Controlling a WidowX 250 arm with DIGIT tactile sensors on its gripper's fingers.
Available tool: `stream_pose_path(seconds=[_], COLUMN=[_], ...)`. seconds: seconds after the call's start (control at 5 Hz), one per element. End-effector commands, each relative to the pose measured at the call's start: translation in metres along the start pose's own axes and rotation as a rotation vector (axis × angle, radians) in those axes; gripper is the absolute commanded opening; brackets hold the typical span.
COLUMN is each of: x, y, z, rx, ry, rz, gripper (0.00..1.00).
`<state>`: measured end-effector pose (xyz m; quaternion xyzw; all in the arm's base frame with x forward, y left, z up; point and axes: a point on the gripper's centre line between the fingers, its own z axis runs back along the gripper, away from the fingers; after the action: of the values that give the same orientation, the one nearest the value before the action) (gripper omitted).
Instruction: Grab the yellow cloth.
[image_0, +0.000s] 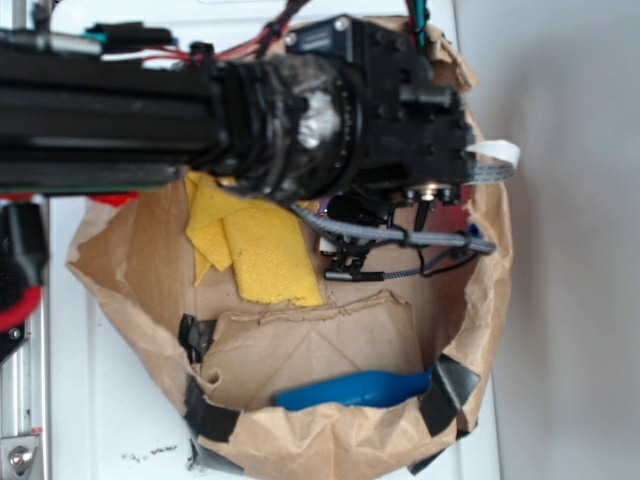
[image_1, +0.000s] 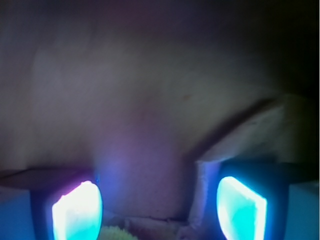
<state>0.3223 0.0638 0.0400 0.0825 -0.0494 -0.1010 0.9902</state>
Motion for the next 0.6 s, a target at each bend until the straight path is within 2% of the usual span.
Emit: stream_pose_path(seconds=[0.0, 0.2, 0.4], x=[-0.011, -0.020, -0.040], y=[0.008, 0.008, 0.003], z=[0.048, 0.052, 0.053], rx=[-0.042, -0.064, -0.070], ry=[-0.102, -0.102, -0.100], rz=[-0.005, 0.019, -0.018], gripper=[1.00, 1.00, 1.00])
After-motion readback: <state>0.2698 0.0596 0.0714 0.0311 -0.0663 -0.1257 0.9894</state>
